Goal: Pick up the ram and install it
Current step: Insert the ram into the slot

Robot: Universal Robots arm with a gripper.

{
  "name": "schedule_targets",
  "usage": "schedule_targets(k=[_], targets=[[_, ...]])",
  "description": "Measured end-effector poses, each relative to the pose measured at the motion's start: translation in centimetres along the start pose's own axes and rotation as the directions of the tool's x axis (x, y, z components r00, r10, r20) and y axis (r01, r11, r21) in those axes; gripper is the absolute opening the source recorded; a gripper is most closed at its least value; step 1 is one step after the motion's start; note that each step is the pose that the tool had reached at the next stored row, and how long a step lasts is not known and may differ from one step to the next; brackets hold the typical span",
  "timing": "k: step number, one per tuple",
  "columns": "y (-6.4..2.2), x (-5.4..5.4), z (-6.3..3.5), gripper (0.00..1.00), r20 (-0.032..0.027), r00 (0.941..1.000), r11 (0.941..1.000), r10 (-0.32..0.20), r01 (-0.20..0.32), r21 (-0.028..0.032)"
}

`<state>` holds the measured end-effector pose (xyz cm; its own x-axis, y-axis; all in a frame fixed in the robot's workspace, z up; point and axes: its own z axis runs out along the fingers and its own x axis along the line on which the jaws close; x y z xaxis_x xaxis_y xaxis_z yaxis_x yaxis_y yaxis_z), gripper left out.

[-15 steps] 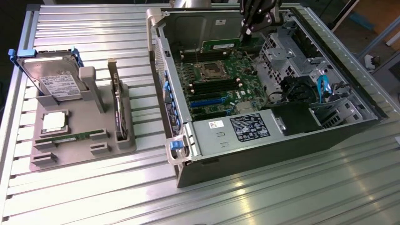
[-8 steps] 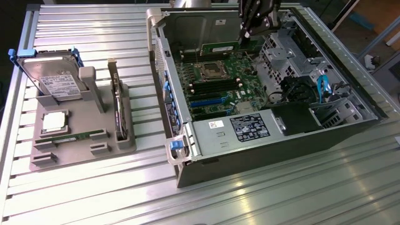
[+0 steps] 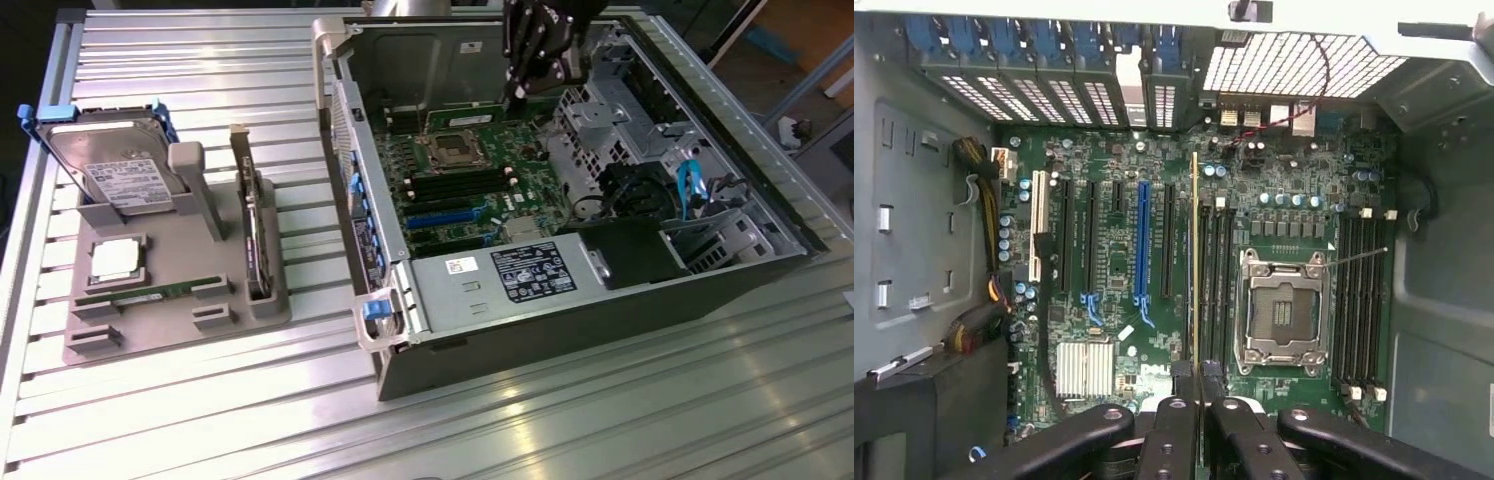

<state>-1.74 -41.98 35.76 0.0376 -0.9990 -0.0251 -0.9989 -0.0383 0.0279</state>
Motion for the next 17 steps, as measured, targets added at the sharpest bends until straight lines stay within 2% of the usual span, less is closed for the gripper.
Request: schedule_targets(k=[17], targets=[[-0.10, 0.1, 3.62, 0.12, 0.0001, 1.0000, 1.0000, 0.001, -0.001, 0.0000]])
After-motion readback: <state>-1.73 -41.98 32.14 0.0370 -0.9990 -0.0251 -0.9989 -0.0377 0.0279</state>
